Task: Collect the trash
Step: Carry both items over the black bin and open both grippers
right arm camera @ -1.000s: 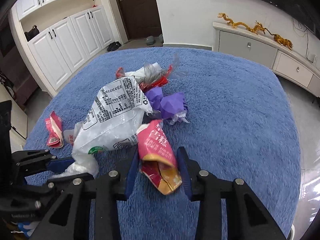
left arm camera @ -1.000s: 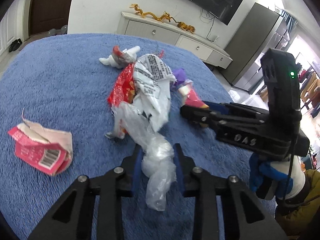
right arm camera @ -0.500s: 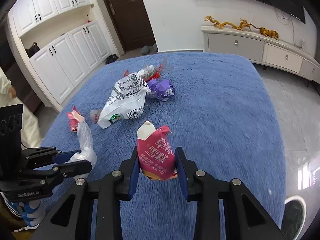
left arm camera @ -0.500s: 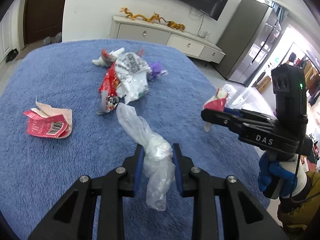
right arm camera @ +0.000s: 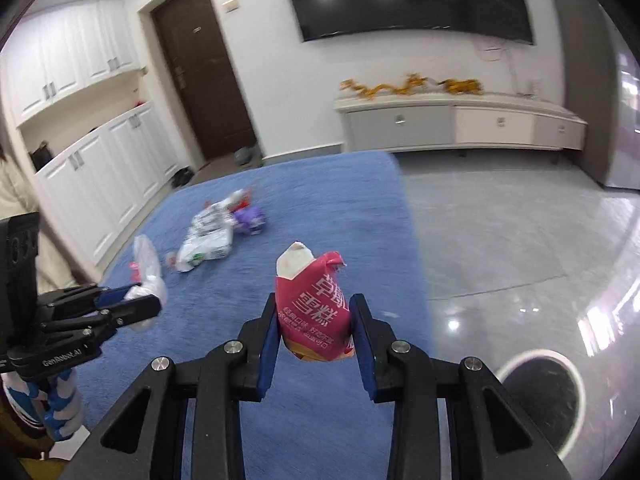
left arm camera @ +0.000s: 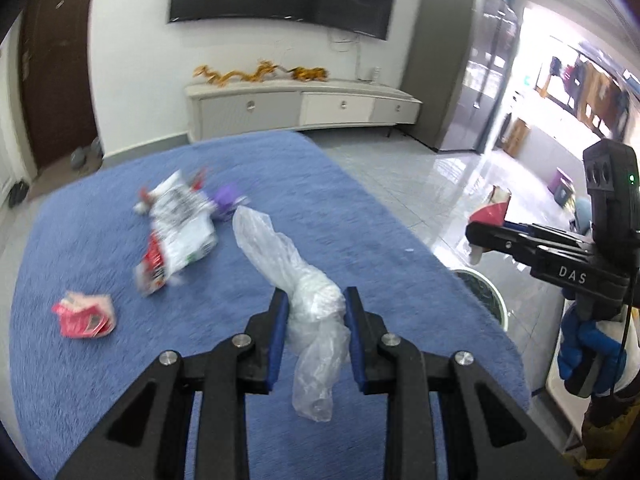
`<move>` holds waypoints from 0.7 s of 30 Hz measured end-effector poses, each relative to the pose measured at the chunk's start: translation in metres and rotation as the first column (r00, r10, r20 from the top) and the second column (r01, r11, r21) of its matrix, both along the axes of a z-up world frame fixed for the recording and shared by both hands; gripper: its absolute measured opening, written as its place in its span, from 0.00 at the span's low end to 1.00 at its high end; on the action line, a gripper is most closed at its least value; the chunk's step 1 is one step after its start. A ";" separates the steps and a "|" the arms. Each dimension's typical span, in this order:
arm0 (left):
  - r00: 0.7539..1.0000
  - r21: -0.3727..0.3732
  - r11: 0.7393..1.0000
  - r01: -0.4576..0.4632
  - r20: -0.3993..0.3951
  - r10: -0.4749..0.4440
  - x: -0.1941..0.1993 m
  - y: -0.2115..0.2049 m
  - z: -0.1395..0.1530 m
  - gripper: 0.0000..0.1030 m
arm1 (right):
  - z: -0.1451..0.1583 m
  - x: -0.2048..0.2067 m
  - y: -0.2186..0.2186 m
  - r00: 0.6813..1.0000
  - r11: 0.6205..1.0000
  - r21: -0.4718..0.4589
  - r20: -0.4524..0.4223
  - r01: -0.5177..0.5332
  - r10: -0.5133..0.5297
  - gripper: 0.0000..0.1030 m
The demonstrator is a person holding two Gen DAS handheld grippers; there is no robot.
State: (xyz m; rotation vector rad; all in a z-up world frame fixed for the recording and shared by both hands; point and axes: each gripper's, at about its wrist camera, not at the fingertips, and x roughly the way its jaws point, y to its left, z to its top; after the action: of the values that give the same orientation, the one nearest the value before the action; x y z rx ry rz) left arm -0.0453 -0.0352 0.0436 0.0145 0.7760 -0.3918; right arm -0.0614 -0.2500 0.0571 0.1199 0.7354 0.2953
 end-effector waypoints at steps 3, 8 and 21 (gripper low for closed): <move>0.998 0.024 0.998 0.059 0.012 -0.060 0.005 -0.034 0.005 0.25 | 0.000 -0.011 -0.032 0.997 0.997 0.012 0.000 0.077 -0.077 0.31; 0.988 0.039 0.987 0.157 -0.003 -0.157 0.015 -0.090 0.005 0.25 | -0.011 -0.030 -0.095 0.971 0.971 0.019 -0.014 0.237 -0.237 0.31; 0.911 0.020 0.916 0.400 -0.116 -0.395 0.059 -0.275 -0.022 0.26 | -0.096 -0.038 -0.230 0.855 0.866 0.045 -0.191 0.498 -0.482 0.31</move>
State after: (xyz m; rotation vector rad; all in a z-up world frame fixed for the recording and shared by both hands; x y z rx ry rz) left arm 0.0138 -0.3101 0.0211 0.1968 0.8917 -0.7693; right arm -0.0991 -0.4805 -0.0387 0.4206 0.8368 -0.1766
